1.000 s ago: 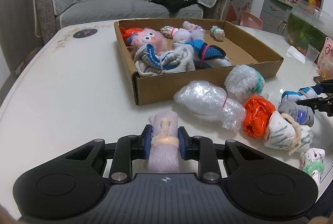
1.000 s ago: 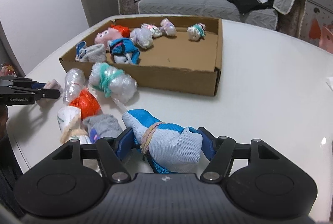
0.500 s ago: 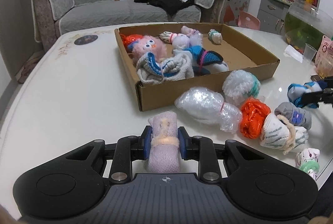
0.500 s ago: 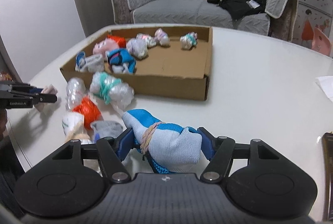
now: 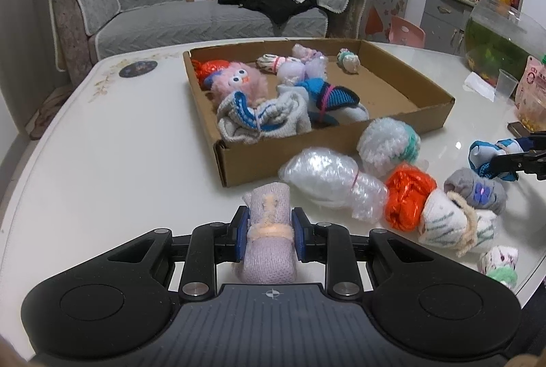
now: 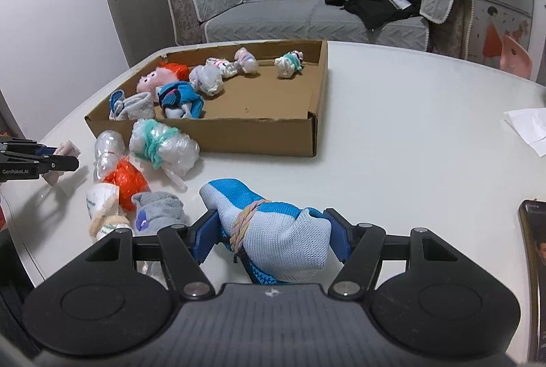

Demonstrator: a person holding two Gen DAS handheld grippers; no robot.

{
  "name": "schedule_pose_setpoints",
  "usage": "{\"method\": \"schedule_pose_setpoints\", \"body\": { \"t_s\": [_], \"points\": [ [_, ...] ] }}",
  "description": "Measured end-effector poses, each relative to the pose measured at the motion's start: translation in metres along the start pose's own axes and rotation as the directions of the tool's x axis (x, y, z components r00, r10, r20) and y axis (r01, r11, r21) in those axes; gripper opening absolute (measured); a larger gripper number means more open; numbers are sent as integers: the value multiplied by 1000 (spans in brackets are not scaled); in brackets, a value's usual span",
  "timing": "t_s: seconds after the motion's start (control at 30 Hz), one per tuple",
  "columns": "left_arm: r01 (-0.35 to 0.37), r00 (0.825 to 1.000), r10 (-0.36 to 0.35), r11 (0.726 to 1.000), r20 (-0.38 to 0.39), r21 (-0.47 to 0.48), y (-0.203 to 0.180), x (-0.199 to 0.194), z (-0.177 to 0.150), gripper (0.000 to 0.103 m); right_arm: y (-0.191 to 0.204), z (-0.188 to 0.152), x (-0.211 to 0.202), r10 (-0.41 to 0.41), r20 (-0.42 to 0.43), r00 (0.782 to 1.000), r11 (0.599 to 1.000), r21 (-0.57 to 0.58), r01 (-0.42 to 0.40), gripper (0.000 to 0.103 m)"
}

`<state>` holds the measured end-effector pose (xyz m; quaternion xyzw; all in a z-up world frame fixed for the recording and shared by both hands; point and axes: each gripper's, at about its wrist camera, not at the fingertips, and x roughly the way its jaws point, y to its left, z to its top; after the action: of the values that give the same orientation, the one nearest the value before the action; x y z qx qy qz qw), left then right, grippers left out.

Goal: Organize objects
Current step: 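Carry the lilac towel and blue-white sock bundle into the box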

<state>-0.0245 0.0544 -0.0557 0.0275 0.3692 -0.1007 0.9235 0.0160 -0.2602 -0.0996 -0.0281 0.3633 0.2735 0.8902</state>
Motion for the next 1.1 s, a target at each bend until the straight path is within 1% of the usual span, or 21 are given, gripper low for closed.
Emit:
{"method": "schedule_pose_setpoints", "body": {
  "t_s": [0.23,0.33,0.47,0.6,0.73,0.8,0.87,1.0,1.1],
  "points": [
    [-3,1000,3,1000,-7,15,-3,0,8,33,-6,9,-4,6,23,1000,1000,-10,-6,62],
    [-5,1000,5,999,2,34,-8,-3,19,33,-7,19,-9,16,39,999,1000,-14,-15,62],
    [11,999,-13,998,33,66,-20,-3,52,33,-5,46,-18,31,83,996,998,-64,-26,62],
    [34,996,-45,990,77,140,-49,6,100,33,-1,87,-21,45,129,991,989,-145,-26,62],
    [74,993,-90,980,80,185,-76,29,151,33,0,124,-6,52,142,988,973,-228,-19,62],
    [62,993,-81,974,80,218,-90,43,170,33,-1,141,6,52,139,989,965,-264,-14,62],
    [82,993,-98,971,62,226,-99,59,184,33,-3,155,19,56,134,989,958,-288,-15,62],
    [89,994,-100,966,33,244,-112,92,201,33,-8,175,43,58,119,991,948,-317,-17,62],
    [90,996,-92,965,-6,246,-115,117,201,33,-12,179,60,66,100,993,946,-322,-30,62]
  ]
}}
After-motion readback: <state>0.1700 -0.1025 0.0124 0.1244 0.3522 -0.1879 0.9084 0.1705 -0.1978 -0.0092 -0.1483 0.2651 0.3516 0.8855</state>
